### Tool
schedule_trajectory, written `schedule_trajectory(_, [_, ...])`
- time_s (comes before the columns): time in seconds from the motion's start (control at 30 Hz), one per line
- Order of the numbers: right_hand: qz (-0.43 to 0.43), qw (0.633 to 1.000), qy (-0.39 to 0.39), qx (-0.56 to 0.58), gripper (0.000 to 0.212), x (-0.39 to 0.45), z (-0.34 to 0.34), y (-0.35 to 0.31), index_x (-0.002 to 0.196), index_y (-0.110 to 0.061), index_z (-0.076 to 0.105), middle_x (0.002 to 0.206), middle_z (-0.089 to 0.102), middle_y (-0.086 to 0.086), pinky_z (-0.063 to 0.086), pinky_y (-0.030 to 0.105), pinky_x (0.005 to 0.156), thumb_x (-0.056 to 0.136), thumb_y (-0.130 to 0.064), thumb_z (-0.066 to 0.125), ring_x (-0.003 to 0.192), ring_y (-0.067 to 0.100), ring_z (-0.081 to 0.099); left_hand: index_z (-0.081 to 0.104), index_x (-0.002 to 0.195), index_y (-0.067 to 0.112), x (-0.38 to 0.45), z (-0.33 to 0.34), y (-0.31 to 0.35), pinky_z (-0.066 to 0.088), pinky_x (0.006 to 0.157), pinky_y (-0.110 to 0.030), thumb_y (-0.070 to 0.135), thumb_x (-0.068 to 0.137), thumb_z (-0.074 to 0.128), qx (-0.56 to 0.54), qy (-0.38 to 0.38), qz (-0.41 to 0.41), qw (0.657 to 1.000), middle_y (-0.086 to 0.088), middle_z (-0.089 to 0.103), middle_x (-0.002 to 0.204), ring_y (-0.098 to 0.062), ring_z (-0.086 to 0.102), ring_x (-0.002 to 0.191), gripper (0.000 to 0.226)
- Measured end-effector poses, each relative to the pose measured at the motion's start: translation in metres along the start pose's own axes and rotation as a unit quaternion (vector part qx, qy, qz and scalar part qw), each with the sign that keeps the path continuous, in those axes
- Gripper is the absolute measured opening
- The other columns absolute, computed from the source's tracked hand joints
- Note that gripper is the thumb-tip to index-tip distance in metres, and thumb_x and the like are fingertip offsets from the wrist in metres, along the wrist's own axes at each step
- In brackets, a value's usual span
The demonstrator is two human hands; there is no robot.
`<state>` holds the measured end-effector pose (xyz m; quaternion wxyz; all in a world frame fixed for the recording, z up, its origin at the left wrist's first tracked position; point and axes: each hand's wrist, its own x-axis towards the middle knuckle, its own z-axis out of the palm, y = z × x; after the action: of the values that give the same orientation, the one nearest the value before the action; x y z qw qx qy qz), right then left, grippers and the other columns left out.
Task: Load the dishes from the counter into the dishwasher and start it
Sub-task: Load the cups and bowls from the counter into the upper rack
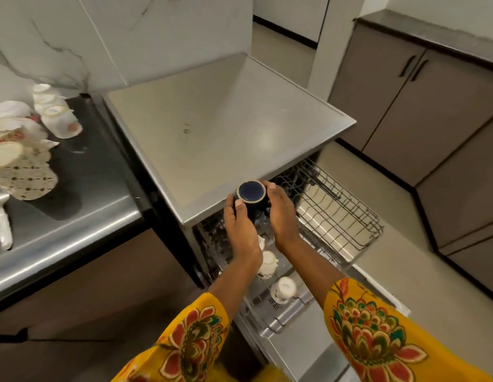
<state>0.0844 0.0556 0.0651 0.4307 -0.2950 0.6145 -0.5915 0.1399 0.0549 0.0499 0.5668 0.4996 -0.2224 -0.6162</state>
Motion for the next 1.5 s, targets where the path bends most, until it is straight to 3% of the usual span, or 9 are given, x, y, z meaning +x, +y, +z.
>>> schedule_trajectory(0.17, [0.021, 0.997, 0.067, -0.015, 0.026, 0.013, -0.061, 0.014, 0.108, -0.017, 0.063, 0.093, 0.063, -0.008, 0.046, 0.02, 0.078, 0.101, -0.025, 0.039, 0.088, 0.006, 0.057, 0.043, 0.138, 0.013, -0.01, 0.03, -0.047, 0.034, 0.112, -0.038, 0.02, 0.102, 0.039, 0.03, -0.016, -0.053, 0.998, -0.008, 0.047, 0.141, -0.019, 0.044, 0.131, 0.037])
schedule_trajectory(0.37, [0.099, 0.989, 0.107, -0.034, 0.028, 0.023, -0.122, 0.052, 0.106, -0.025, 0.065, 0.11, 0.065, 0.0, 0.044, 0.037, 0.095, 0.1, -0.035, 0.04, 0.104, 0.017, 0.057, 0.045, 0.136, 0.015, -0.02, 0.047, -0.102, 0.036, 0.109, -0.034, 0.022, 0.102, 0.037, 0.086, -0.062, -0.13, 0.986, -0.005, 0.051, 0.136, -0.017, 0.048, 0.123, 0.036])
schedule_trajectory(0.5, [0.156, 0.981, 0.107, -0.041, 0.025, 0.026, -0.155, 0.077, 0.102, -0.031, 0.062, 0.108, 0.064, -0.004, 0.043, 0.037, 0.097, 0.1, -0.037, 0.038, 0.105, 0.015, 0.057, 0.044, 0.137, 0.011, -0.02, 0.05, -0.128, 0.038, 0.103, -0.034, 0.032, 0.102, 0.035, 0.118, -0.091, -0.215, 0.965, -0.009, 0.051, 0.135, -0.023, 0.047, 0.125, 0.042])
schedule_trajectory(0.7, [0.235, 0.969, 0.076, -0.023, 0.027, 0.033, -0.186, 0.116, 0.114, -0.023, 0.054, 0.102, 0.057, -0.006, 0.041, 0.033, 0.089, 0.101, -0.037, 0.035, 0.086, 0.001, 0.051, 0.057, 0.1, 0.017, -0.01, 0.046, -0.165, 0.045, 0.087, -0.026, 0.034, 0.104, 0.027, 0.149, -0.106, -0.279, 0.943, -0.002, 0.06, 0.102, -0.014, 0.054, 0.103, 0.035])
schedule_trajectory(0.83, [0.285, 0.957, 0.06, -0.021, 0.034, 0.04, -0.189, 0.146, 0.118, -0.022, 0.055, 0.113, 0.06, -0.001, 0.043, 0.033, 0.088, 0.1, -0.041, 0.034, 0.097, 0.008, 0.054, 0.054, 0.107, 0.012, -0.003, 0.04, -0.188, 0.046, 0.071, -0.018, 0.034, 0.104, 0.022, 0.167, -0.097, -0.306, 0.932, -0.001, 0.062, 0.094, -0.013, 0.056, 0.097, 0.038])
schedule_trajectory(1.03, [0.329, 0.942, 0.051, -0.043, 0.037, 0.054, -0.192, 0.184, 0.119, -0.021, 0.056, 0.118, 0.06, 0.003, 0.044, 0.036, 0.096, 0.099, -0.045, 0.035, 0.104, 0.014, 0.055, 0.051, 0.127, 0.005, 0.012, 0.028, -0.222, 0.043, 0.09, -0.026, 0.034, 0.104, 0.025, 0.169, -0.062, -0.348, 0.92, -0.012, 0.058, 0.119, -0.02, 0.053, 0.114, 0.046])
schedule_trajectory(1.2, [0.344, 0.936, 0.046, -0.064, 0.039, 0.068, -0.191, 0.201, 0.117, -0.021, 0.056, 0.118, 0.061, 0.003, 0.042, 0.043, 0.103, 0.098, -0.047, 0.035, 0.11, 0.018, 0.054, 0.049, 0.129, 0.004, 0.026, 0.024, -0.243, 0.046, 0.069, -0.018, 0.034, 0.103, 0.028, 0.176, -0.05, -0.361, 0.914, -0.01, 0.06, 0.113, -0.014, 0.055, 0.099, 0.045])
schedule_trajectory(1.4, [0.338, 0.934, 0.041, -0.112, 0.044, 0.076, -0.187, 0.213, 0.115, -0.022, 0.057, 0.116, 0.063, 0.007, 0.044, 0.048, 0.102, 0.095, -0.054, 0.035, 0.111, 0.024, 0.057, 0.048, 0.129, 0.007, 0.029, 0.019, -0.259, 0.046, 0.084, -0.022, 0.036, 0.103, 0.025, 0.19, -0.065, -0.36, 0.911, -0.01, 0.059, 0.117, -0.015, 0.055, 0.103, 0.045])
schedule_trajectory(1.5, [0.341, 0.93, 0.042, -0.13, 0.044, 0.075, -0.187, 0.217, 0.11, -0.023, 0.06, 0.113, 0.065, 0.006, 0.046, 0.048, 0.1, 0.094, -0.056, 0.036, 0.108, 0.023, 0.059, 0.049, 0.126, 0.008, 0.028, 0.017, -0.261, 0.048, 0.081, -0.021, 0.036, 0.103, 0.025, 0.185, -0.057, -0.354, 0.915, -0.008, 0.06, 0.111, -0.014, 0.058, 0.098, 0.044])
